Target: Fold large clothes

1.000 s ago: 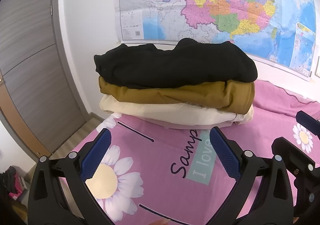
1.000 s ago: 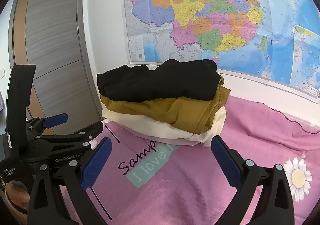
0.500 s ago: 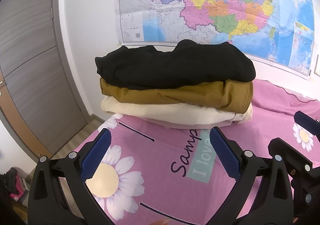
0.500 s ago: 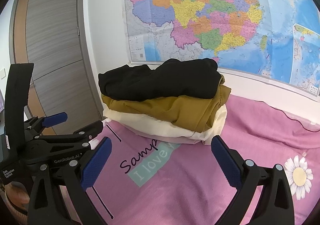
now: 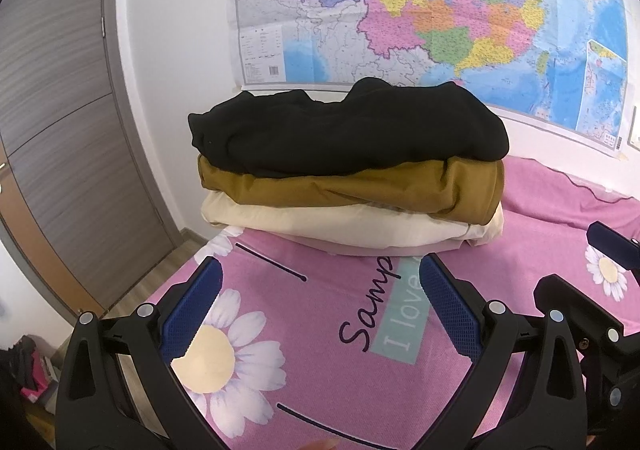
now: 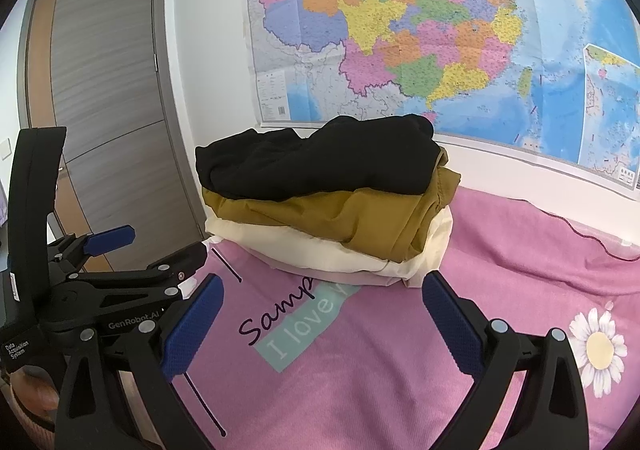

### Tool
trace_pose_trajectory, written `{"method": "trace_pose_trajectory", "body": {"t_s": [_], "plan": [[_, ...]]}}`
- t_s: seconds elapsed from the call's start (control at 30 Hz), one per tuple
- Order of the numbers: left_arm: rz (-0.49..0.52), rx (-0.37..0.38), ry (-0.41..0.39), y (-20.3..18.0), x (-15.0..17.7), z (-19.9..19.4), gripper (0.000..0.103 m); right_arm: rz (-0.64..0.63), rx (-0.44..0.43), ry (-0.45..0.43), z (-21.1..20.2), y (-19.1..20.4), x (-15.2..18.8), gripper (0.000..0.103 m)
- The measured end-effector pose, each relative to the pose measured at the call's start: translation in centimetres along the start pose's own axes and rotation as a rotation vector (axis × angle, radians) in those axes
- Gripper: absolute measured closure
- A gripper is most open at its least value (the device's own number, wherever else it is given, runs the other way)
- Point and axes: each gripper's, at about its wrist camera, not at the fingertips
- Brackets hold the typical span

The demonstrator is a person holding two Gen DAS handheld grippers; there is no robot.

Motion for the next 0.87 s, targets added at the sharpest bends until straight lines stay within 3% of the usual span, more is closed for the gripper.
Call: {"method": "trace_pose_trajectory", "body": {"t_s": [0.47, 0.87], "plan": [[0.009, -0.003, -0.011, -0.4, 0.1, 0.0, 0.006, 0.008, 0.004, 0.004, -0.1, -0.2, 0.1, 0.006], [-0.026, 0.037, 0.043, -0.3, 0.5, 1.0, 0.006, 0.007, 0.013, 0.008, 0.0, -0.4, 0.3, 0.006]]}}
Point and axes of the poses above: each gripper's, at about its wrist camera, not at the fingertips, and z roughly the way its jaws point, y to its left, x to its underside, and after that the axes turned 3 degrees about y, right-handed
